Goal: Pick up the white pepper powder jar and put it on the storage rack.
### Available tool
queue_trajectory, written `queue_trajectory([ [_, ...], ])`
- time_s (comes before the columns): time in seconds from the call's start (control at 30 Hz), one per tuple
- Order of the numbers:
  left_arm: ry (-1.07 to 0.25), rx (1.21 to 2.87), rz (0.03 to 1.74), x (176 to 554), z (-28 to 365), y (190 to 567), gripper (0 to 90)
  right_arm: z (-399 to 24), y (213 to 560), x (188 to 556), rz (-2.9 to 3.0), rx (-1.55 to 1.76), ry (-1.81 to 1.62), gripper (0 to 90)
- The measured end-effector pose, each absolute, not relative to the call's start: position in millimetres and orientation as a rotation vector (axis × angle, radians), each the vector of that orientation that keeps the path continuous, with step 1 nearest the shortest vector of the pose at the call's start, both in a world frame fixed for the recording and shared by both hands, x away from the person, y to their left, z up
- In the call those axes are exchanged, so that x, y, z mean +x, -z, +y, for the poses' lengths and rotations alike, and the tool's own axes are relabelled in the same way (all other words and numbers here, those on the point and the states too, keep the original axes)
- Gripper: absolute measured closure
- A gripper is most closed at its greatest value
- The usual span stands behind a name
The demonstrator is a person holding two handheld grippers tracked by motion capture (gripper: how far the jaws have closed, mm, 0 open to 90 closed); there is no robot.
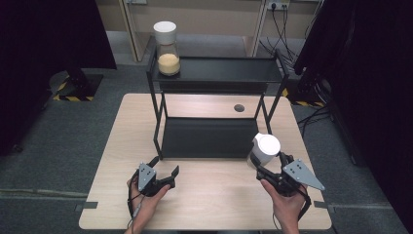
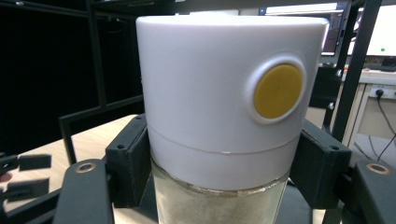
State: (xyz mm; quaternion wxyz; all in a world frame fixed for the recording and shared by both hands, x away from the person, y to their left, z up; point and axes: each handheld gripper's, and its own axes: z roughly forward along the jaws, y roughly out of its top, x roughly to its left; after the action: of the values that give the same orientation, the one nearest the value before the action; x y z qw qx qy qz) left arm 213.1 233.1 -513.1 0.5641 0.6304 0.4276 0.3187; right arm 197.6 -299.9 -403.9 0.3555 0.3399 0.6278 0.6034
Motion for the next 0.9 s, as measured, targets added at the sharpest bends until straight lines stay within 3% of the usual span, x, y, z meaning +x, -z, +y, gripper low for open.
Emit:
queue_trajectory([
  [0.9, -0.748, 1.481, 1.005, 213, 233, 513, 13.2, -288, 351, 225, 1.528, 0.868, -1.542, 30.8],
])
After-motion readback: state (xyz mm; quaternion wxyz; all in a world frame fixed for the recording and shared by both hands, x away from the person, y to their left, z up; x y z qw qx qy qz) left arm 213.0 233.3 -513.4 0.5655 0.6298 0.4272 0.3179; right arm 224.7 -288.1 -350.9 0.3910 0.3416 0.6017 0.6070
